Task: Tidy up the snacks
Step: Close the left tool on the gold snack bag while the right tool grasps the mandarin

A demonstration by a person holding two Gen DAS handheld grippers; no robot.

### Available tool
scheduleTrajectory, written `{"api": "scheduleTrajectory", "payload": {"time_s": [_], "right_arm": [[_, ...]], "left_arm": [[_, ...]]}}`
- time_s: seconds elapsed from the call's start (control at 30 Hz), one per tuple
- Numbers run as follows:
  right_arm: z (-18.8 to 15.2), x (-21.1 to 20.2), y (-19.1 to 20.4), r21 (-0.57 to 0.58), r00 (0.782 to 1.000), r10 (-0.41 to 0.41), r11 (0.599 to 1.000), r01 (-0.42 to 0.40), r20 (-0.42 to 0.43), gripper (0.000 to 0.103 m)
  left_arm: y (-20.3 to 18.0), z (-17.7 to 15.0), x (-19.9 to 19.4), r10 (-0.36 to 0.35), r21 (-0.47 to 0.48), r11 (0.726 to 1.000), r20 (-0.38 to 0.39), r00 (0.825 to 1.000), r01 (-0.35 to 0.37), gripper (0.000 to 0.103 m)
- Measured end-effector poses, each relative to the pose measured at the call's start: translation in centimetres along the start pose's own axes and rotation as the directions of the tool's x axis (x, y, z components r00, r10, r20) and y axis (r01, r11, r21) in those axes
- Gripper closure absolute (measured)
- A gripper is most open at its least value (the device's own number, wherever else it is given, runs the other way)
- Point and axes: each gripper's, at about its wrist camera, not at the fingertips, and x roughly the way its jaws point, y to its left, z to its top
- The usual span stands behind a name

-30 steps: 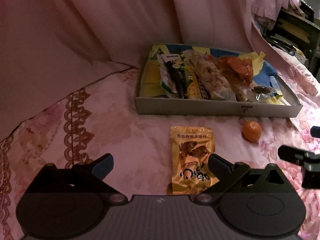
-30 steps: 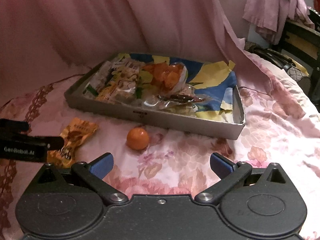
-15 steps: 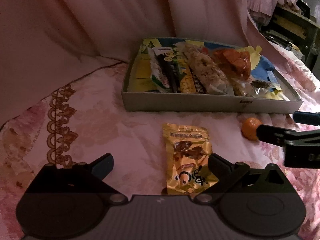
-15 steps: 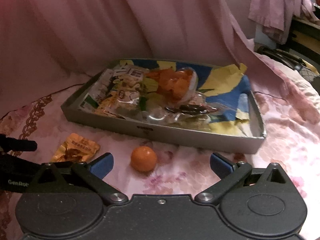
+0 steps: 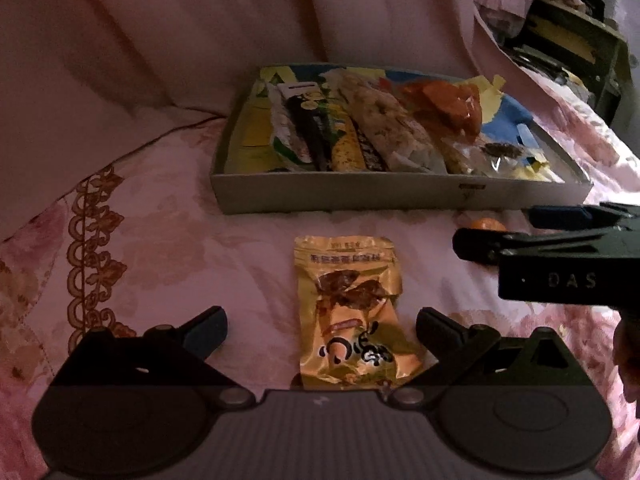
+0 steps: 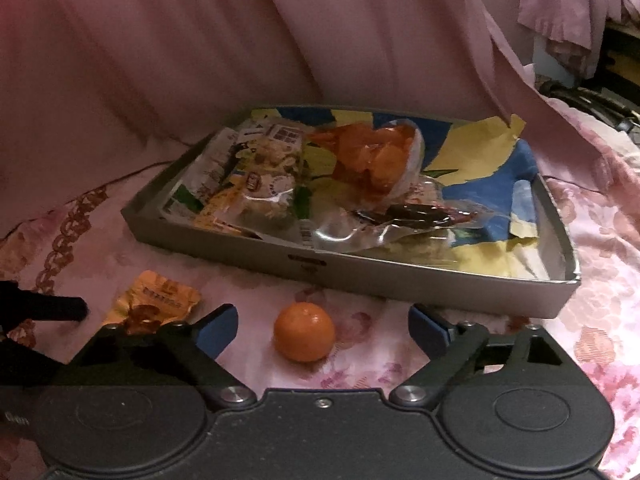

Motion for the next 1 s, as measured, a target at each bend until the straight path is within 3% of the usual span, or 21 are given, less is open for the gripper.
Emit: {"api": "scheduleTrajectory", "payload": {"time_s": [0.53, 0.77, 0.93, 1.0], "right_arm": [[-0.17, 0.41, 0.69, -0.024, 1.0, 0.024, 0.999, -0.025, -0.014, 0.033], [-0.08, 0.54, 0.51, -0.014, 0.999, 0.014, 1.0, -0.015, -0.033, 0.055], [-0.18, 0.47, 0.24, 0.0, 0.999, 0.014, 1.0, -0.014, -0.036, 0.06], [-0.21, 0.41, 0.29, -0.005, 0.999, 0.017, 1.0, -0.017, -0.036, 0.063]], "left_arm": [[0.52, 0.55, 0.41, -0.041, -0.025, 0.999, -0.004, 0.999, 0.041, 0.003], [0.17, 0.72, 0.26, -0.032, 0.003, 0.999, -0.011, 0.999, 0.032, 0.017], [0.18, 0.74, 0.17, -0.04, 0.01, 0.999, -0.013, 0.999, 0.04, 0.03], [0.07, 0.74, 0.14, -0.038, 0.022, 0.999, -0.016, 0.999, 0.038, 0.04]]}}
